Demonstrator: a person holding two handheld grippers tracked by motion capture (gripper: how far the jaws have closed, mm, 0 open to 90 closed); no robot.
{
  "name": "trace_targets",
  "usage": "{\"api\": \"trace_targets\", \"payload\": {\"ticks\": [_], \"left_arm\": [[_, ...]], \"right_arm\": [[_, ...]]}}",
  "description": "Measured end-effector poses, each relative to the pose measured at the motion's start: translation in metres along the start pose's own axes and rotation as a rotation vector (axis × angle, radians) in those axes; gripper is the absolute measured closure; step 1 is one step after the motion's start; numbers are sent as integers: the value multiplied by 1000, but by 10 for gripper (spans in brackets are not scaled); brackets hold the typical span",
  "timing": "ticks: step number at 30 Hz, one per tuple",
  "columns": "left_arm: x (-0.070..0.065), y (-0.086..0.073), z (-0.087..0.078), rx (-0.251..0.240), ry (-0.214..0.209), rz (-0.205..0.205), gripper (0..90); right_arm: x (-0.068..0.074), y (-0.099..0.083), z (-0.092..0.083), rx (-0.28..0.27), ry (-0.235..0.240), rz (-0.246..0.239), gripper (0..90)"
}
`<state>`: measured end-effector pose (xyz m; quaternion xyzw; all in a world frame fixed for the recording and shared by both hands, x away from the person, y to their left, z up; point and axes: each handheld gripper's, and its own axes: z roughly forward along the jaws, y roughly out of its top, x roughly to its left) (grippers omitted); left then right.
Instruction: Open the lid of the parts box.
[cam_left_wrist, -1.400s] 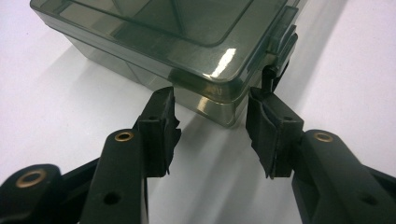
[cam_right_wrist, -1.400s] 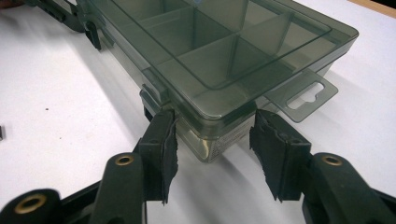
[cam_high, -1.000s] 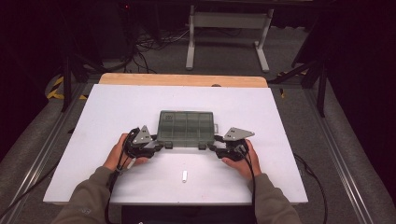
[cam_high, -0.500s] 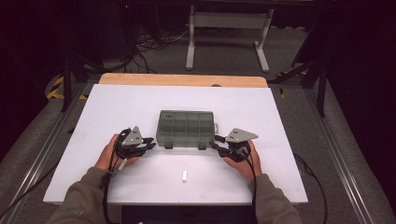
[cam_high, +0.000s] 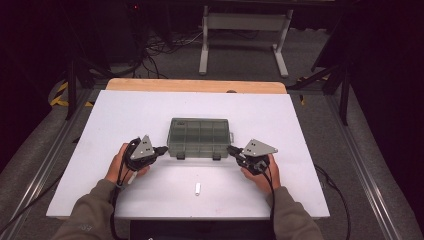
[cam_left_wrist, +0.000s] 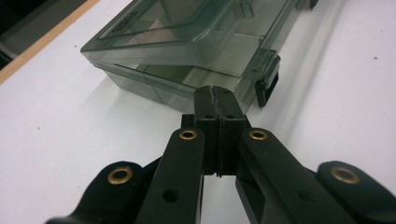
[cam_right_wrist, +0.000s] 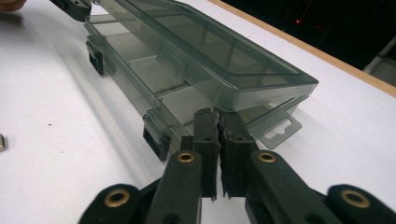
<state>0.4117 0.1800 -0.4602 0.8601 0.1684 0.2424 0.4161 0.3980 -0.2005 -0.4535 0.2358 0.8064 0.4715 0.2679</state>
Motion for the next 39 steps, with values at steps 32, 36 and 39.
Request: {"api": "trace_targets", "payload": {"ticks": [32, 36, 39], "left_arm": [[3, 21, -3, -75, 188, 27, 492], [7, 29, -5, -68, 197, 58, 491], [13, 36, -8, -77, 204, 65, 510]], "right_arm": [[-2, 13, 1, -38, -157, -69, 540], [-5, 25, -1, -49, -168, -110, 570], [-8, 31, -1, -56, -172, -118, 597]]}}
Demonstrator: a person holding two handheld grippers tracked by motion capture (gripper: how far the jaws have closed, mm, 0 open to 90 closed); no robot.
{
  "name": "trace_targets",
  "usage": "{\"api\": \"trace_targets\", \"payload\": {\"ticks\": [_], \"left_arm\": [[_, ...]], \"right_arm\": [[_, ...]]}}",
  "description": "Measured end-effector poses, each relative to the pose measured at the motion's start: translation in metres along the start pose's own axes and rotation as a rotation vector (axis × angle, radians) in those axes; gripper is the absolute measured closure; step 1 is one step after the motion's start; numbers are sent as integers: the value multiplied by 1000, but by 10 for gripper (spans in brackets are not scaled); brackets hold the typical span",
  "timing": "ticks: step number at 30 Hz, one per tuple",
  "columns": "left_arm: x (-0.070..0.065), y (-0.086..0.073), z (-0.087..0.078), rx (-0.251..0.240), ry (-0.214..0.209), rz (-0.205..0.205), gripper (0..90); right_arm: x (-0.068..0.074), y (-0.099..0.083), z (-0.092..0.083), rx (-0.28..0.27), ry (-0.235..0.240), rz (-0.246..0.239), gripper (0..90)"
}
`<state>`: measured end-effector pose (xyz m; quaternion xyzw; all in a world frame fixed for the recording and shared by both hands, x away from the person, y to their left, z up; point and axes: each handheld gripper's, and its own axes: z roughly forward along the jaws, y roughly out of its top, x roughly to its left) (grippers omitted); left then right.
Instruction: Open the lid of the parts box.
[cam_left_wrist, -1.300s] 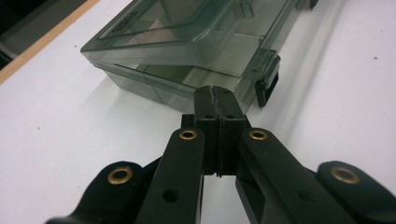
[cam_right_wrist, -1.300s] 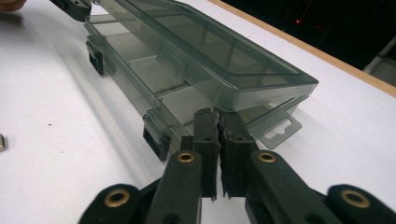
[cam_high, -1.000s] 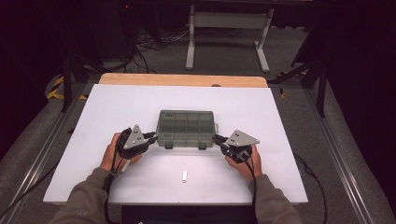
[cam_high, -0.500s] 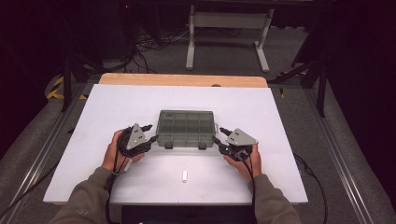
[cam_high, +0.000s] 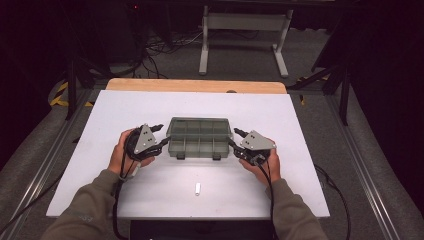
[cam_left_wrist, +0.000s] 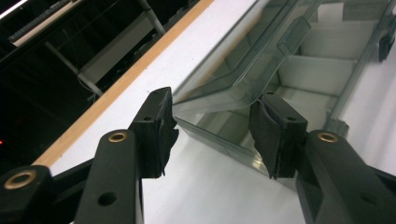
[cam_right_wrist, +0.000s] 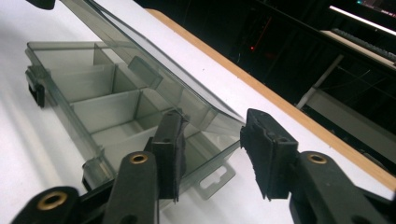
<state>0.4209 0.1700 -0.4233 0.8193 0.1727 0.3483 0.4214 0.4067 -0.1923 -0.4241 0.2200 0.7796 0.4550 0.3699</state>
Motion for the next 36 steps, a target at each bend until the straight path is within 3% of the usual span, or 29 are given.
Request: {"api": "trace_targets", "payload": {"ticks": [8, 17, 26, 29, 36], "left_arm": [[15, 17, 4, 7, 7, 25, 615], [32, 29, 15, 24, -26, 24, 766], [41, 33, 24, 18, -46, -23, 759], [42, 35, 29, 26, -43, -27, 733], [45, 31, 44, 33, -31, -78, 720]], "right_arm": [[-11, 15, 3, -22, -4, -3, 673], [-25, 32, 10, -8, -6, -6, 735], [-37, 36, 18, -1, 13, 67, 774], [-40, 38, 23, 6, 14, 87, 772], [-46, 36, 35, 22, 4, 131, 783]]}}
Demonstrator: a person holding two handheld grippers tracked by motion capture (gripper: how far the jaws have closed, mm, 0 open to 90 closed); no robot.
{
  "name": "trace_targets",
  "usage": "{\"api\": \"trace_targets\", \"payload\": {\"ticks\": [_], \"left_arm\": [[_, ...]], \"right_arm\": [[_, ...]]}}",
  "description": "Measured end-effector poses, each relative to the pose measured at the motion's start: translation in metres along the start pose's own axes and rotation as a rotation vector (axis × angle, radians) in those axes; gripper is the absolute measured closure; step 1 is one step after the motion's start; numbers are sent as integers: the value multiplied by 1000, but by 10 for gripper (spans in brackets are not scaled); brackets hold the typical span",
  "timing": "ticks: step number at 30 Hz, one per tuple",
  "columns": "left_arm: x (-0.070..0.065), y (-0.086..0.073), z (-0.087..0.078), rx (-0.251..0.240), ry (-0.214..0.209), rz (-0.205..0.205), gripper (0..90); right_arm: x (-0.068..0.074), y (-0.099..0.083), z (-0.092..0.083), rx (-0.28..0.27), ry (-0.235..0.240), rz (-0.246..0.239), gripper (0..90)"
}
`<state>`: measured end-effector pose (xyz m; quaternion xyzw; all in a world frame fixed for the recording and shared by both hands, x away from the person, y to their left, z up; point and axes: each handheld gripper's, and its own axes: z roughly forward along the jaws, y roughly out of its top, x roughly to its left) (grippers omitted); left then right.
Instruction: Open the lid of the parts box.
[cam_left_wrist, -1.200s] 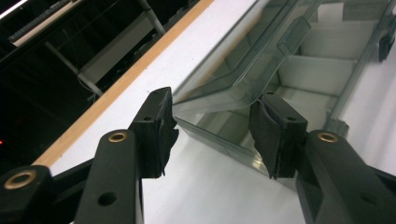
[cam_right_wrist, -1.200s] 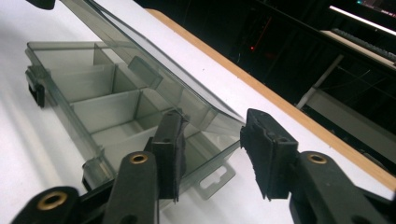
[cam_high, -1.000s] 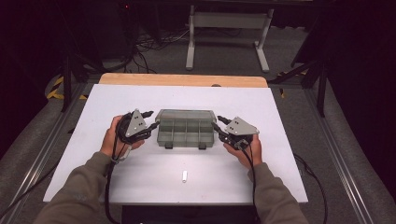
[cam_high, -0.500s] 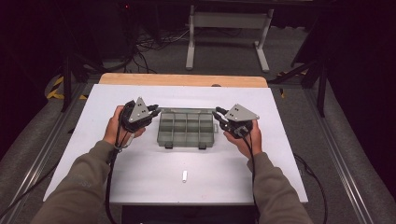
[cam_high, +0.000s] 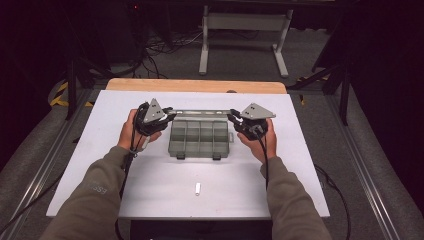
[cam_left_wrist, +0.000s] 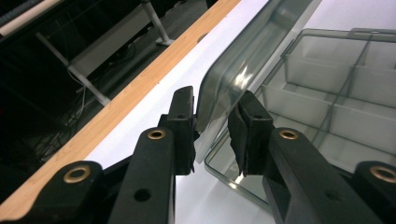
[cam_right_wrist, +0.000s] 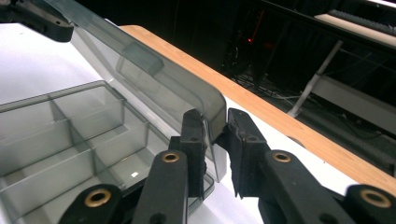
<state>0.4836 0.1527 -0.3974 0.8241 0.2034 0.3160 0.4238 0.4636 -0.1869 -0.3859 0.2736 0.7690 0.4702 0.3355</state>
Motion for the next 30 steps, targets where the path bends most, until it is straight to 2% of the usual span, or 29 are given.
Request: {"api": "trace_targets", "payload": {"ticks": [1, 2, 6, 8, 12, 22, 23, 30], "left_arm": [[0, 0, 0, 0, 0, 0, 723], [2, -1, 2, 0, -4, -11, 726], [8, -3, 9, -14, -1, -59, 729], [8, -4, 10, -15, -1, -62, 727], [11, -9, 18, -19, -3, -107, 724], [12, -17, 35, 14, 13, -151, 719], [11, -19, 37, 17, 14, -166, 716], [9, -25, 46, 48, 16, -181, 708]], "right_arm": [[0, 0, 0, 0, 0, 0, 783], [-2, -1, 4, 3, -2, 23, 785], [-5, -2, 11, 5, -13, 51, 789], [-5, -3, 13, 8, -18, 53, 796], [-9, -10, 23, 4, -29, 104, 814], [-12, -22, 39, 12, -52, 160, 822], [-12, -25, 43, 23, -58, 172, 823], [-11, -36, 54, 62, -70, 190, 830]]}}
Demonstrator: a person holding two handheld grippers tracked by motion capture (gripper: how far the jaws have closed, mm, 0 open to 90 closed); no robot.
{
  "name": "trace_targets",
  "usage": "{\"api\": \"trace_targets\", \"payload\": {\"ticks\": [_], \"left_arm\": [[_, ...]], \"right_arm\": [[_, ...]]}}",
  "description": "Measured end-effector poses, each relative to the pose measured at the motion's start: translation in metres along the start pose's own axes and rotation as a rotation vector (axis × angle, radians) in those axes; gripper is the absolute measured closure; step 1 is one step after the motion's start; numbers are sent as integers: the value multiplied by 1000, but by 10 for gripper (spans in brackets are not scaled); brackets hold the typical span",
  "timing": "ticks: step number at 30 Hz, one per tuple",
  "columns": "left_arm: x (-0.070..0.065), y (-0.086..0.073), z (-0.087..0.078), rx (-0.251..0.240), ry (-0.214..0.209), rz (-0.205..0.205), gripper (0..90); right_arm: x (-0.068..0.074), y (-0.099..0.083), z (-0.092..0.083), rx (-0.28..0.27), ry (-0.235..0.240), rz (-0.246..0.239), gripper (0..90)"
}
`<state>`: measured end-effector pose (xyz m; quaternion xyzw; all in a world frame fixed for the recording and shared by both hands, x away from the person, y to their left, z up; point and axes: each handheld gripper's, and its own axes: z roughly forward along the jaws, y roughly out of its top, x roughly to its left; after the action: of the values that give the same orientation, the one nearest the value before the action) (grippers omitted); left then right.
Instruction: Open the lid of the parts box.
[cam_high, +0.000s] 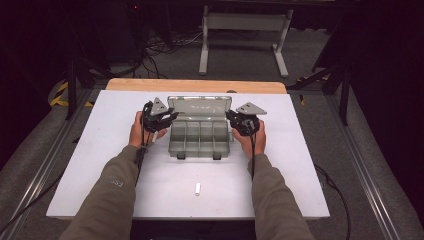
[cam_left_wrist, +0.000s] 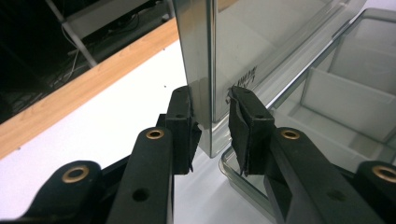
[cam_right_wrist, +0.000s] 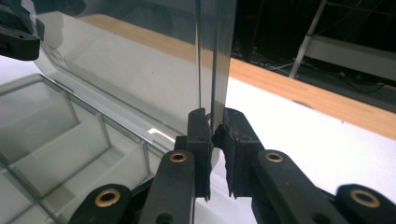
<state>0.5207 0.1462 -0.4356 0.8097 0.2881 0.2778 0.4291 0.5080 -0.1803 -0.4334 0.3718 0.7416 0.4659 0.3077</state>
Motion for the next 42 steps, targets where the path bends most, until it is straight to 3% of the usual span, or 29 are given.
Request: {"api": "trace_targets", "payload": {"ticks": [12, 17, 24, 31, 38, 42], "left_arm": [[-2, -6, 10, 41, 12, -3, 700], [-1, -7, 11, 36, 11, -14, 695], [-1, -9, 13, 23, 14, -35, 690], [-1, -10, 13, 18, 7, -50, 687], [-2, -9, 14, 18, 27, -45, 671], [-2, -8, 15, 24, 44, -42, 637]], "right_arm": [[2, -10, 9, 17, -22, 17, 833], [2, -13, 13, 40, -26, 18, 831], [1, -15, 13, 32, -21, 36, 831], [-1, -16, 13, 31, -3, 83, 845], [-1, -14, 13, 43, -8, 61, 839], [-1, -11, 16, 57, 8, 59, 780]]}}
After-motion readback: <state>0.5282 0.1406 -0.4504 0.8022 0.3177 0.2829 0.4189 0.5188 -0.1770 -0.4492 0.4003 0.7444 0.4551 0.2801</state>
